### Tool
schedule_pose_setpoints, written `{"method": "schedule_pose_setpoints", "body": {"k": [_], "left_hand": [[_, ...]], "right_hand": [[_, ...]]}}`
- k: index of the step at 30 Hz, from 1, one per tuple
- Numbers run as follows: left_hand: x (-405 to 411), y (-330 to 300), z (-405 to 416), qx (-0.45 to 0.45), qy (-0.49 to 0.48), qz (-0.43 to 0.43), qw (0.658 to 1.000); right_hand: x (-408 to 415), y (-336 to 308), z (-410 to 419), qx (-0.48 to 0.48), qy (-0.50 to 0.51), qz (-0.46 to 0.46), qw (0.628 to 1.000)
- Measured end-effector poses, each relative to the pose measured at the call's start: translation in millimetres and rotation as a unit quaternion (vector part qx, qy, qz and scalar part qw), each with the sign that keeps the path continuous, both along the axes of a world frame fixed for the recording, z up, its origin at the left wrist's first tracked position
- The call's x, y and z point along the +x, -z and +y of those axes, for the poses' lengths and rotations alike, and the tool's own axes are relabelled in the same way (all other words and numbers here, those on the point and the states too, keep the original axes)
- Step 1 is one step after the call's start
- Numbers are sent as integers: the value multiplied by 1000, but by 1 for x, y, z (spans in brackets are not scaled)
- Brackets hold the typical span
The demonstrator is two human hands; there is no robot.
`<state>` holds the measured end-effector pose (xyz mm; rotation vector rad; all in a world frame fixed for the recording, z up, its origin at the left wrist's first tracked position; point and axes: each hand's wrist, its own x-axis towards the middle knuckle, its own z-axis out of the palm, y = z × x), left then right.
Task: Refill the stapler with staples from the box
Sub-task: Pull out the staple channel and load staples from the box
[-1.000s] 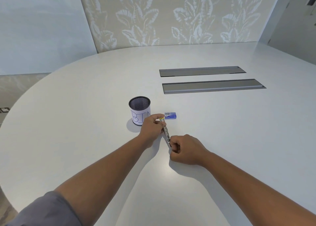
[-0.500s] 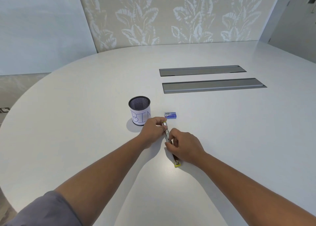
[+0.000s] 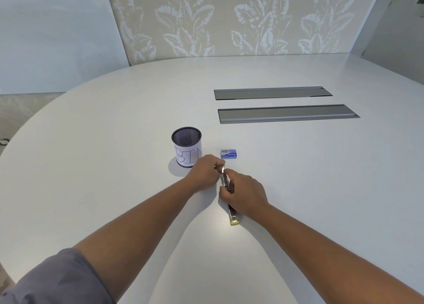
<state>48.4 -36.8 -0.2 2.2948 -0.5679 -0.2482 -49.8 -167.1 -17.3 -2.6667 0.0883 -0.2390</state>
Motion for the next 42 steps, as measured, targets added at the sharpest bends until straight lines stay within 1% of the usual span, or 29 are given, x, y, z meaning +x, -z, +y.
{"method": "schedule_pose_setpoints", "body": {"k": [3, 6, 9, 14, 17, 20, 32, 38, 42], "left_hand": [[2, -1, 2, 46, 41, -60, 996], [4, 0, 3, 43, 36, -74, 996], [5, 1, 2, 20, 19, -59, 998], [10, 9, 3, -38, -27, -2, 999], [12, 13, 4, -87, -50, 51, 994], [10, 14, 5, -111, -73, 73, 988], [10, 16, 2, -111, -80, 68, 988], [10, 17, 1, -102, -83, 60, 990], [10, 18, 1, -102, -86, 56, 989]], "right_hand": [[0, 1, -1, -4, 1, -2, 1000], [1, 2, -1, -1, -1, -9, 1000], [2, 3, -1, -2, -2, -8, 1000], [3, 4, -3, 15, -4, 6, 1000], [3, 6, -5, 26, -10, 12, 1000], [5, 7, -6, 27, -17, 15, 999], [6, 11, -7, 54, -7, 23, 998], [0, 13, -9, 86, -14, 0, 996], [-2, 13, -7, 83, -17, -42, 996]]}}
